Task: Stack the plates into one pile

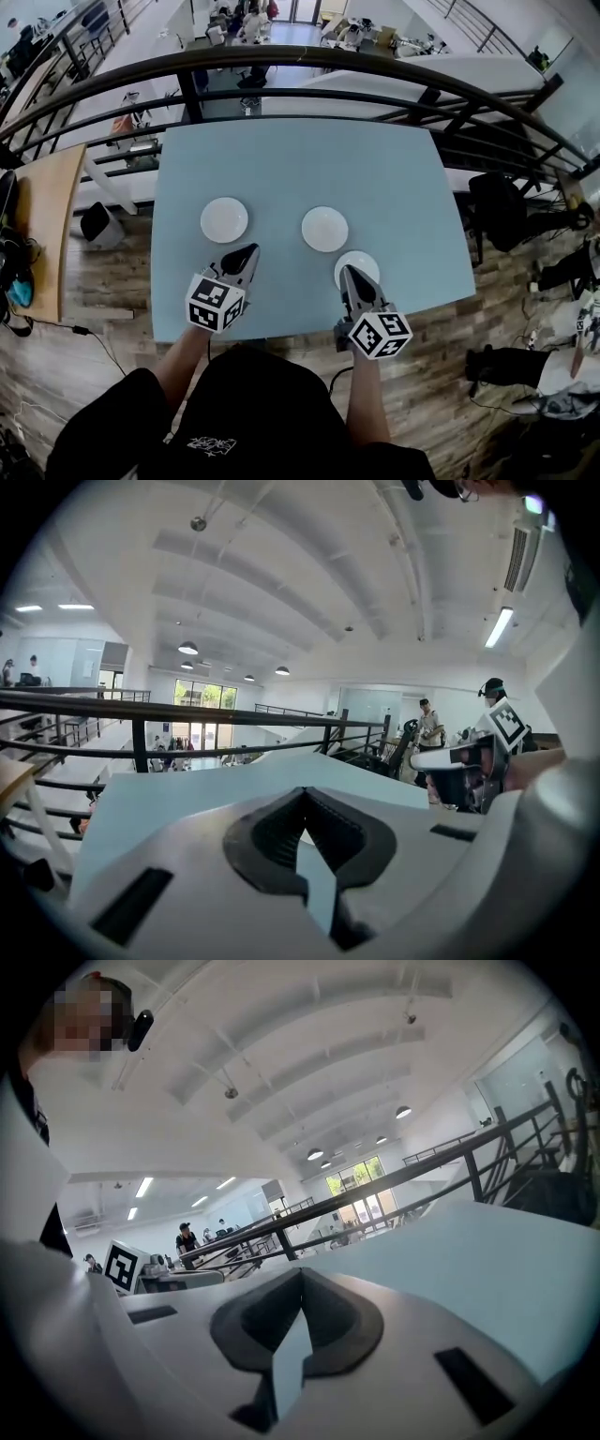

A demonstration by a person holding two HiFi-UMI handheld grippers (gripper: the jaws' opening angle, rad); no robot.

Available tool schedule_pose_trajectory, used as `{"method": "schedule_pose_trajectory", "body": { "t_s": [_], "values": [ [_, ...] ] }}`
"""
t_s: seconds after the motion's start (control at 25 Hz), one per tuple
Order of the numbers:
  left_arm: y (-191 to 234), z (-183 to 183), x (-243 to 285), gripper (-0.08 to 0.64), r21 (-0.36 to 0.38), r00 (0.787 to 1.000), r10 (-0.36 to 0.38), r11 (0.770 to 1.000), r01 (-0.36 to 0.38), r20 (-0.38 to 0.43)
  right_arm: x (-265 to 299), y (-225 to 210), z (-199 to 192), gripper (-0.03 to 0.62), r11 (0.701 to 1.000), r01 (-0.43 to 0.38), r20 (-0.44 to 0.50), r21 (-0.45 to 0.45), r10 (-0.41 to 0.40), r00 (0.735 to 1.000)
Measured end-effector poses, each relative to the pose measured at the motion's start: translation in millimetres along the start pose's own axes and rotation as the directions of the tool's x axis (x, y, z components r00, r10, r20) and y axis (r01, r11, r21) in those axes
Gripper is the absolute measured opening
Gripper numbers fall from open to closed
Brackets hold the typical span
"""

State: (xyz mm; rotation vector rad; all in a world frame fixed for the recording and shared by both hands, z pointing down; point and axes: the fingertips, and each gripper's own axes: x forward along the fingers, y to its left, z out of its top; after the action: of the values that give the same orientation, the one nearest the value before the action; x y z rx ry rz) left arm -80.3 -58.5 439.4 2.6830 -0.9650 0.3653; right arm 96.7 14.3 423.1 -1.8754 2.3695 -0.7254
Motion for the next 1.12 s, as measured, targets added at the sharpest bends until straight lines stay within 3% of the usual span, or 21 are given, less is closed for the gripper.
{"method": "schedule_pose_trajectory", "body": {
  "t_s": [0.24,0.52,0.64,0.72,0.88,1.12],
  "values": [
    [31,-20,21,0.008,-0.082,0.999,-0.018,0.997,0.015,-0.040,35,-5,-22,0.006,0.999,0.012,-0.054,0.052,-0.009,0.998],
    [31,-49,40,0.008,-0.189,0.993,-0.070,0.981,0.050,-0.100,40,-38,-60,0.006,0.980,0.057,-0.105,0.192,-0.038,0.994],
    [15,-69,60,0.008,-0.315,0.983,-0.119,0.947,0.069,-0.142,31,-71,-73,0.006,0.970,0.093,-0.138,0.223,-0.063,0.988],
    [-2,-82,73,0.008,-0.361,0.976,-0.142,0.930,0.074,-0.165,22,-95,-81,0.006,0.967,0.112,-0.161,0.227,-0.076,0.984],
    [-37,-102,97,0.008,-0.397,0.961,-0.180,0.914,0.085,-0.209,8,-137,-93,0.006,0.962,0.123,-0.211,0.245,-0.071,0.975],
    [-84,-140,142,0.008,-0.458,0.914,-0.276,0.881,0.117,-0.297,-3,-202,-116,0.006,0.957,0.164,-0.342,0.239,-0.075,0.937]
  ]
}}
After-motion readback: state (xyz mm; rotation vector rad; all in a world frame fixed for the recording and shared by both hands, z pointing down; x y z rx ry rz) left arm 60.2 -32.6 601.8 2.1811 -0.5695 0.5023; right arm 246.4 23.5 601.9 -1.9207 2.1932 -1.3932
